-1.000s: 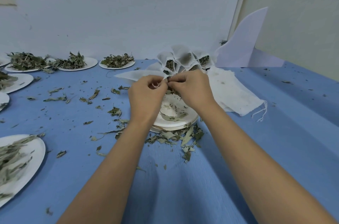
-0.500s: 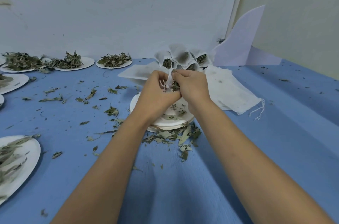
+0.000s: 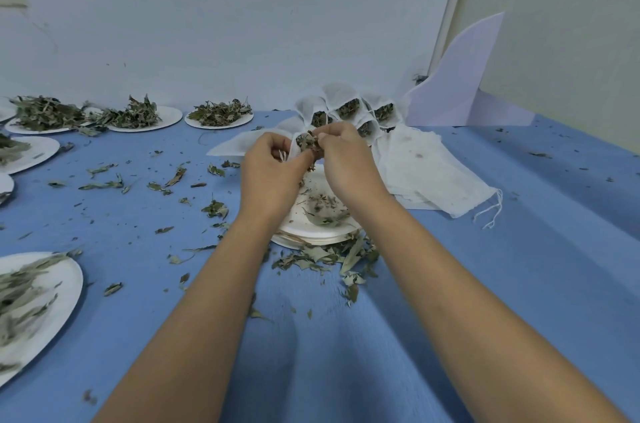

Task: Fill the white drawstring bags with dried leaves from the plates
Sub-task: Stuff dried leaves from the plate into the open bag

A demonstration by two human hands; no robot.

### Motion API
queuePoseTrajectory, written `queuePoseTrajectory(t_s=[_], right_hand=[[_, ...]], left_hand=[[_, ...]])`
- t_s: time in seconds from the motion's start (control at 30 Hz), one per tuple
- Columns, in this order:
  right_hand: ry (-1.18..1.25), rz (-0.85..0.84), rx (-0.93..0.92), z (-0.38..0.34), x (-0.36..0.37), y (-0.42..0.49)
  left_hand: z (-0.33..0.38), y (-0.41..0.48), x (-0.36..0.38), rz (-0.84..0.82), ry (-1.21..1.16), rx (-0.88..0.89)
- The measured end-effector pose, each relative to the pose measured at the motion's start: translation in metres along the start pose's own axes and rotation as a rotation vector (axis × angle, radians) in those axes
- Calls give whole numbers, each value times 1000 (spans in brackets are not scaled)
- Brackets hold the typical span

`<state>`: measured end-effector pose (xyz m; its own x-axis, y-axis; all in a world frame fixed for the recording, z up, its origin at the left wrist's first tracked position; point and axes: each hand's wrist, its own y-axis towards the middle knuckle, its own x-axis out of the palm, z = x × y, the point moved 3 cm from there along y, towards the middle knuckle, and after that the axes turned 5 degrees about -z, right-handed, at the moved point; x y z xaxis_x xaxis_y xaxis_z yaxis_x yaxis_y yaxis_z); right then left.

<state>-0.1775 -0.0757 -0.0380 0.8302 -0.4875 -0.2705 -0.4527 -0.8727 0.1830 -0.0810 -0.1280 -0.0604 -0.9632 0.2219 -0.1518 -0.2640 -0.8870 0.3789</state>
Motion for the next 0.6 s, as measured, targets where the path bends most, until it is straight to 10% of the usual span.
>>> queuePoseTrajectory(t_s=[0.6], right_hand=[[-110,78,-97,6,-21,1]], left_hand=[[1,1,-5,-103,-56,-15]])
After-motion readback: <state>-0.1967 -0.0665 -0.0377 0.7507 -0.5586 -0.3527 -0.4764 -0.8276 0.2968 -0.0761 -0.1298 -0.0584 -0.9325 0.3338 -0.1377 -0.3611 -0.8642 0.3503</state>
